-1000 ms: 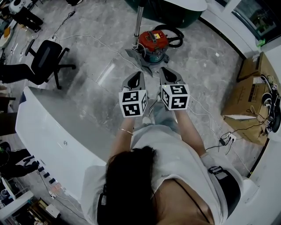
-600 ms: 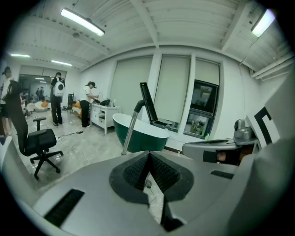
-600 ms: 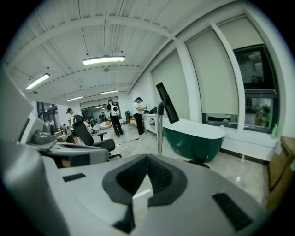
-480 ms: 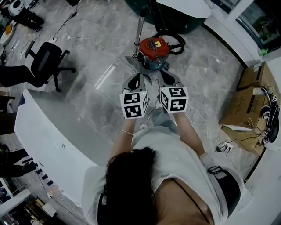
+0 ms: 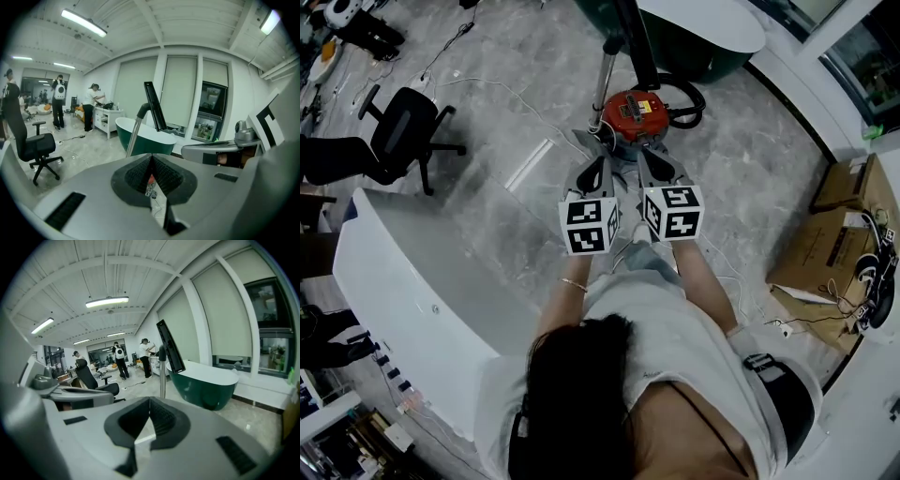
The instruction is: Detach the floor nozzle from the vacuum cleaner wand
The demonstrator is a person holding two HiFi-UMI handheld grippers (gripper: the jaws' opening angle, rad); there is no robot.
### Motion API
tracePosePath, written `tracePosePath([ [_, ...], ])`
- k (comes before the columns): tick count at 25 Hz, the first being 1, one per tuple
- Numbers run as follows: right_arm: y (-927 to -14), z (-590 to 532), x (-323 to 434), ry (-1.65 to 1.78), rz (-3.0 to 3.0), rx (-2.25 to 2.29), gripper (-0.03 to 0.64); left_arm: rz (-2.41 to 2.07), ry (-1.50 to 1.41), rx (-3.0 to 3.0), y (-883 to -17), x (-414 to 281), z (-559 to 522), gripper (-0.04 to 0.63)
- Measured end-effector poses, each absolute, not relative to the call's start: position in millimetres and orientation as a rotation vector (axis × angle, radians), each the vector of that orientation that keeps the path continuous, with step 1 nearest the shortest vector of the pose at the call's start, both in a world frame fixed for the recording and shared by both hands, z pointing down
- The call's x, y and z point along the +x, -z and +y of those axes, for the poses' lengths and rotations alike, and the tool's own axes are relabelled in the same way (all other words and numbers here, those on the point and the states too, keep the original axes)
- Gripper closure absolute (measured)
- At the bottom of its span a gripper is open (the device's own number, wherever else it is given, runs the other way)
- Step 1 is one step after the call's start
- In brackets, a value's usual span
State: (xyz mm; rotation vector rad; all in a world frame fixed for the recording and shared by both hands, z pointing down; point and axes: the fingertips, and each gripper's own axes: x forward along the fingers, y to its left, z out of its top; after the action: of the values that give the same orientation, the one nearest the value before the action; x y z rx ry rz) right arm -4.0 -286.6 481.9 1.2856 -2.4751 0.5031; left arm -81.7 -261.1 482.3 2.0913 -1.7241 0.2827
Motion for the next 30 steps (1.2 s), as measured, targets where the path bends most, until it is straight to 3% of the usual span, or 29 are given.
tracePosePath([
  [30,-474,-370,16,-0.476,-2.646,0.987,0.601,-1.831,-0.324,2.018,-485,-31,-345,0.592],
])
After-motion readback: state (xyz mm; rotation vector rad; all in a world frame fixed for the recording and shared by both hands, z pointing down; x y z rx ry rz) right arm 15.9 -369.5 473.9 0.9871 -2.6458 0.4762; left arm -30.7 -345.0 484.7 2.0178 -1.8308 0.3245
